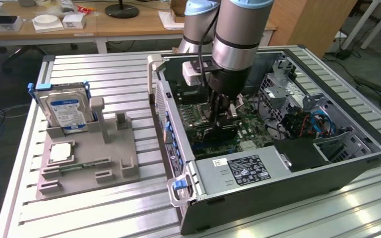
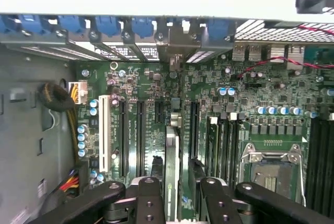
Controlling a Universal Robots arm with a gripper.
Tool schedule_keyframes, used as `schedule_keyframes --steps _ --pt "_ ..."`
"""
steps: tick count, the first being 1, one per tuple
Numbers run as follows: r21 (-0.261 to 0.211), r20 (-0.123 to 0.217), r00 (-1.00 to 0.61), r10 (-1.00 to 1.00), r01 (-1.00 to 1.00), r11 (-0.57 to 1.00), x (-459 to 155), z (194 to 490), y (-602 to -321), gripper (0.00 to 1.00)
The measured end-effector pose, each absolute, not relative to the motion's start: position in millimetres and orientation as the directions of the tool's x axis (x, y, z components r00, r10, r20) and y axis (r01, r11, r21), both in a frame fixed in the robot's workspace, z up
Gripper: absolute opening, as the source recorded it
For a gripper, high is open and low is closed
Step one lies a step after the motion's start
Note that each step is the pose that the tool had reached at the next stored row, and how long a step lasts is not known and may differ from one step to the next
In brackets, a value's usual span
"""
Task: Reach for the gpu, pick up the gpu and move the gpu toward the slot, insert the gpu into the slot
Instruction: 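Insert the gpu into the slot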
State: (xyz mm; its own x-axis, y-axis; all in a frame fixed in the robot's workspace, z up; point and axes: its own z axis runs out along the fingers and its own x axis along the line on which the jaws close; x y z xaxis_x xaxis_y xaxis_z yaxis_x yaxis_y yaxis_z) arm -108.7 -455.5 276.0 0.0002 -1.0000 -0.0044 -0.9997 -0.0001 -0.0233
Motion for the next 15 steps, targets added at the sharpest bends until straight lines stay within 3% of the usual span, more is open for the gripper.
schedule_keyframes --steps 3,6,8,15 --pt "-0.024 -0.005 0.000 -1.000 -1.000 0.000 -108.6 276.0 -455.4 0.32" --pt "-0.023 -0.005 0.000 -1.000 -1.000 0.000 -108.6 276.0 -455.5 0.14" --pt "-0.023 -0.005 0.000 -1.000 -1.000 0.000 -108.6 276.0 -455.5 0.10" --pt "-0.023 -0.005 0.000 -1.000 -1.000 0.000 -108.6 276.0 -455.5 0.10"
